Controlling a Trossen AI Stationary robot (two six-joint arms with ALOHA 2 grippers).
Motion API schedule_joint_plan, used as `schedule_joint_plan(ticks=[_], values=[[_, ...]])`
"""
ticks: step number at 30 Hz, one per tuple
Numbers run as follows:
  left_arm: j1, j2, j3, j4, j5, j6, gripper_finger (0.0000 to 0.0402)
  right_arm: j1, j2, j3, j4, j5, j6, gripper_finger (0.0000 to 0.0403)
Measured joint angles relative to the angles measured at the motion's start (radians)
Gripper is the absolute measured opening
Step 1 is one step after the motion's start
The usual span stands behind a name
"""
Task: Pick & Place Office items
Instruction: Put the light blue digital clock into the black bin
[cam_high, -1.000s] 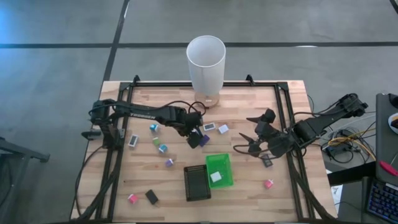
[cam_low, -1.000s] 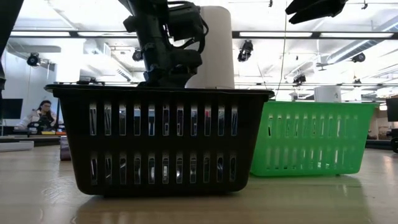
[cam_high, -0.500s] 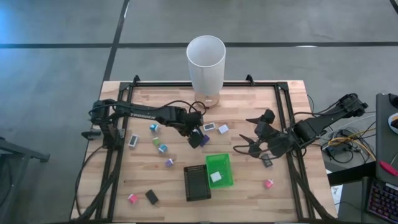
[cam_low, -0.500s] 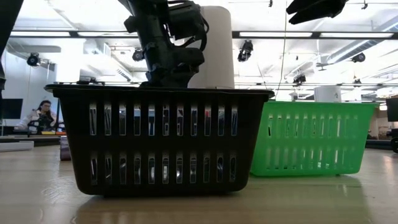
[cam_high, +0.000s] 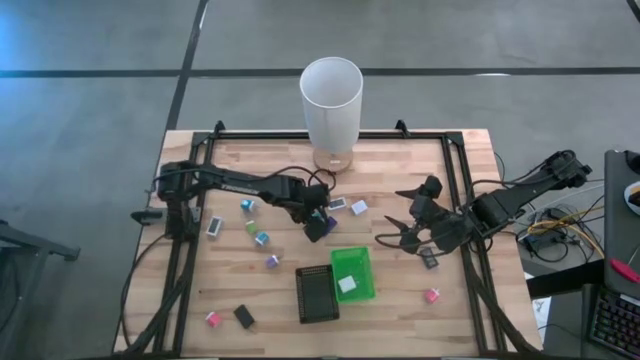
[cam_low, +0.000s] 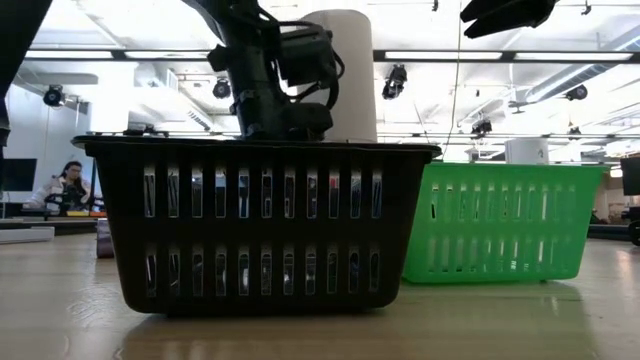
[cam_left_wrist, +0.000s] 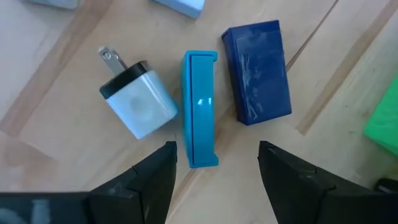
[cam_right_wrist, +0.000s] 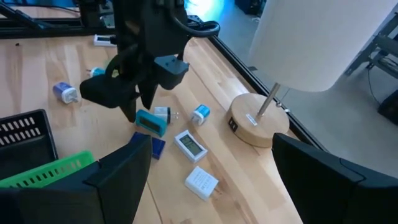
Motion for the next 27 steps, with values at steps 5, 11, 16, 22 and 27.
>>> schedule_joint_plan(ticks=[5, 11, 16, 22, 27], values=[[0.0, 0.019, 0.0, 0.003, 0.003, 0.0, 0.0227, 0.0, 0.0, 0.0, 0.001, 0.0, -0.001, 0.0325], [0.0, 0.036, 0.0, 0.027, 0.003, 0.0, 0.0227, 0.0, 0.0, 0.0, 0.003, 0.0, -0.003, 0.0325], [0.0, 0.036, 0.0, 0.049, -0.003, 0.0, 0.0227, 0.0, 0.0, 0.0, 0.004, 0.0, -0.003, 0.0325], [0.0, 0.037, 0.001, 0.055, -0.009, 0.0, 0.0227, 0.0, 0.0, 0.0, 0.004, 0.0, -0.003, 0.0325], [0.0, 0.037, 0.001, 0.055, -0.009, 0.0, 0.0227, 0.0, 0.0, 0.0, 0.004, 0.001, -0.003, 0.0325]])
